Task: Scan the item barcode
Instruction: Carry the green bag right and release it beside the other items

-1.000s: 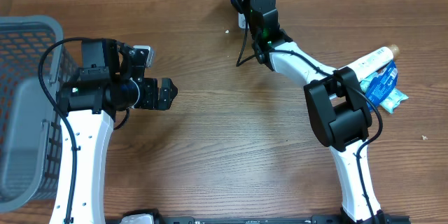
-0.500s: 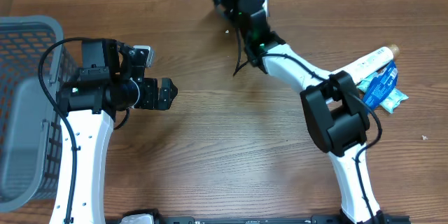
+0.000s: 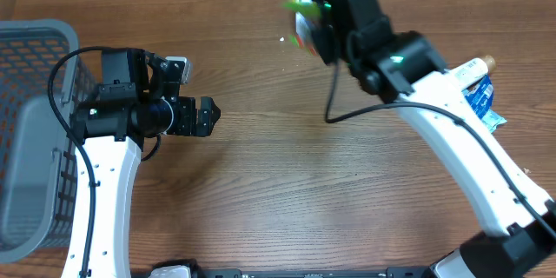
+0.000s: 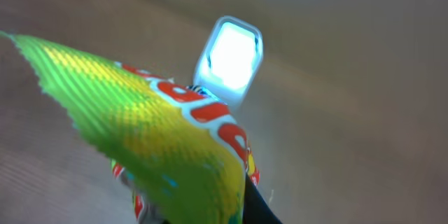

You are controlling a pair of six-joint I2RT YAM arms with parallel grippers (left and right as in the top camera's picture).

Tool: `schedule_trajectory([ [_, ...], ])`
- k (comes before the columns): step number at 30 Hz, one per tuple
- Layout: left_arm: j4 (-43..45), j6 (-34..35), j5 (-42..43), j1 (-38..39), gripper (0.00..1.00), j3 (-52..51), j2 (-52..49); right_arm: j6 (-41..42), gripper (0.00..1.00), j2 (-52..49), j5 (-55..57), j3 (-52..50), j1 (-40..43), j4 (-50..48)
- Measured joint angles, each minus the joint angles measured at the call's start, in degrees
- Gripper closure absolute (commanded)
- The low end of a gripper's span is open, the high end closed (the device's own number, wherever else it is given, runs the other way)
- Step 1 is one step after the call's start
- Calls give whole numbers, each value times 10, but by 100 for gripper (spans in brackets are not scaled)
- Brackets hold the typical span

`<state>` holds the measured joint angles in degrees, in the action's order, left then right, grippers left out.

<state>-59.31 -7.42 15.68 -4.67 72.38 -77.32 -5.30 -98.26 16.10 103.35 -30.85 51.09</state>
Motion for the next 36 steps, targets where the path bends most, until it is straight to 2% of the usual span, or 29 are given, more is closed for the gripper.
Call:
schedule_trajectory([
  [6,0,0,0,0,1,0,0,197,96,-34,-49,-14,100,226],
  [13,0,0,0,0,0,0,0,327,96,-67,-65,-19,282,292],
  [20,0,0,0,0,1,0,0,403,95,-67,-137,-49,469,255],
  [21,0,0,0,0,0,0,0,409,91,-67,-146,-59,490,247],
  [24,0,0,0,0,0,0,0,421,44,-67,-174,-90,531,221],
  [26,0,0,0,0,0,0,0,425,27,-67,-189,-107,551,212],
  [29,0,0,0,0,0,0,0,417,21,-67,-212,-113,563,212],
  [32,0,0,0,0,1,0,0,398,27,-66,-273,-112,563,217],
  [36,0,0,0,0,0,0,0,363,30,-66,-344,-72,563,278],
])
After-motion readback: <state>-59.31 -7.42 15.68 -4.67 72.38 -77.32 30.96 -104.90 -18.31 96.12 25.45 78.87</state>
